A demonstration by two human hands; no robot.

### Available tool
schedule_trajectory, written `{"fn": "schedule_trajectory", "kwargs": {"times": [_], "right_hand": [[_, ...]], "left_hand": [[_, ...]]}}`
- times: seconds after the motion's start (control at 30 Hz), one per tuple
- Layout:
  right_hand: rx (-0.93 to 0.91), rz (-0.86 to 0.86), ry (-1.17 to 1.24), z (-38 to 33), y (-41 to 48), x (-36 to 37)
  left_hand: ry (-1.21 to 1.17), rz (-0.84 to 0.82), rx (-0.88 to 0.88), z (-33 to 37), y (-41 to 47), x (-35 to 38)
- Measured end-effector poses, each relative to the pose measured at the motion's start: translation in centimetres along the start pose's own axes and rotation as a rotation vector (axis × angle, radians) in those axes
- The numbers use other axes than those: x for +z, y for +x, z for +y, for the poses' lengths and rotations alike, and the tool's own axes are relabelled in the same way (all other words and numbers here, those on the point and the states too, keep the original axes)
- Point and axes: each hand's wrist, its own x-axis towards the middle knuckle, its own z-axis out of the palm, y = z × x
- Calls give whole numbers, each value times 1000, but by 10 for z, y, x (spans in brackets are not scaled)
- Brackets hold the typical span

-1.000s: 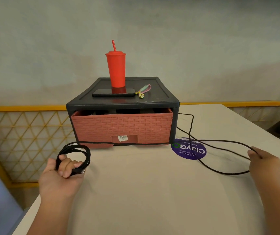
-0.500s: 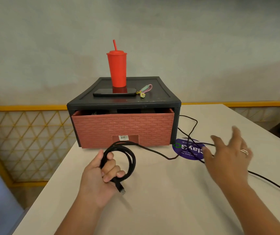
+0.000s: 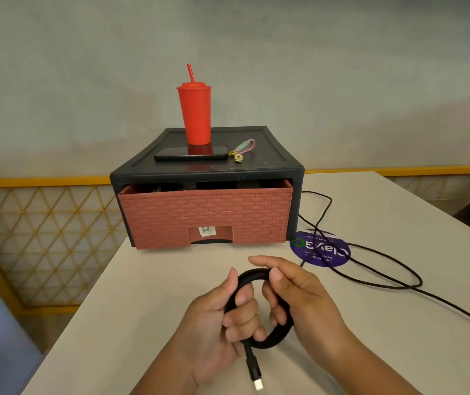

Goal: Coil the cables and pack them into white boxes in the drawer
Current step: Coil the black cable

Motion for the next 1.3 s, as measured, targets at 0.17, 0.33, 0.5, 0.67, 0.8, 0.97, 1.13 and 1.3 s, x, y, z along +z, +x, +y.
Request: {"fn": "schedule_trajectory", "kwargs": {"times": [0.17,0.33,0.5,0.67,0.8,0.97,1.13,1.3], "right_hand": [[34,166,124,-1,0,8],[2,191,133,-5,-3,10],[-83,120,3,-11,-4,11],[-149,-17,-30,-12,-6,12],[-106,-19,-107,-9,-3,3],[-95,-2,-127,1,1,-3],[-149,39,-544,17,6,-12],[-95,129,-777,25,11,-17]], "left_hand": [[-101,-90,24,-5,3,-6],[-172,-395,13,-9,9,-18],[-59,-425,15,-11,3,-19],[-1,-452,21,-8,1,-21],[-76,-482,-27,-8,7,-17],[-218,-452,46,-6,5,-12],[-354,-444,159,16,-1,-37],[-338,-255,319,32,-1,-40]]}}
